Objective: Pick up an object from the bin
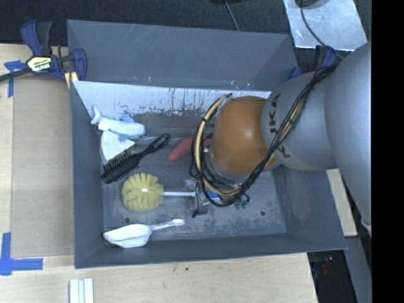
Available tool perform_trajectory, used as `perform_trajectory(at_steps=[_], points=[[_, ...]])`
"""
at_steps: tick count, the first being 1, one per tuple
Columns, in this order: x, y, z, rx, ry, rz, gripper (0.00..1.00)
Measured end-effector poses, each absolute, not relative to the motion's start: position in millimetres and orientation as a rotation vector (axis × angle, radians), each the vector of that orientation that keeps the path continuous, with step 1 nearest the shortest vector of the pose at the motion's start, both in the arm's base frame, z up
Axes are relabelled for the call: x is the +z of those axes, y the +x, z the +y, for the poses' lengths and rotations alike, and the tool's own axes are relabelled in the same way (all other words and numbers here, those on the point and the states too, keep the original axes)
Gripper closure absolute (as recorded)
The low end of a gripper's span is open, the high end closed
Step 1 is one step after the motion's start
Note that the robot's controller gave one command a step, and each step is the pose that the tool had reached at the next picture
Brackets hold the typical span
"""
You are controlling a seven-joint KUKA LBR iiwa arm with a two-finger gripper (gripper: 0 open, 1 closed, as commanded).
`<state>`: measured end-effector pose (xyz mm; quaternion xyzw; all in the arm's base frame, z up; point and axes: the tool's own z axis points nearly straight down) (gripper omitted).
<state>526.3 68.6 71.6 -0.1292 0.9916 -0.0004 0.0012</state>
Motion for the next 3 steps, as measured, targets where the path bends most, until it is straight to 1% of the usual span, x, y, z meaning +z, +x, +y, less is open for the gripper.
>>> perform_trajectory(at_steps=[1, 3], points=[[72, 526.3, 69, -0.002, -0.408, 3.113, 1.0], [110, 526.3, 69, -0.002, -0.41, 3.111, 1.0]])
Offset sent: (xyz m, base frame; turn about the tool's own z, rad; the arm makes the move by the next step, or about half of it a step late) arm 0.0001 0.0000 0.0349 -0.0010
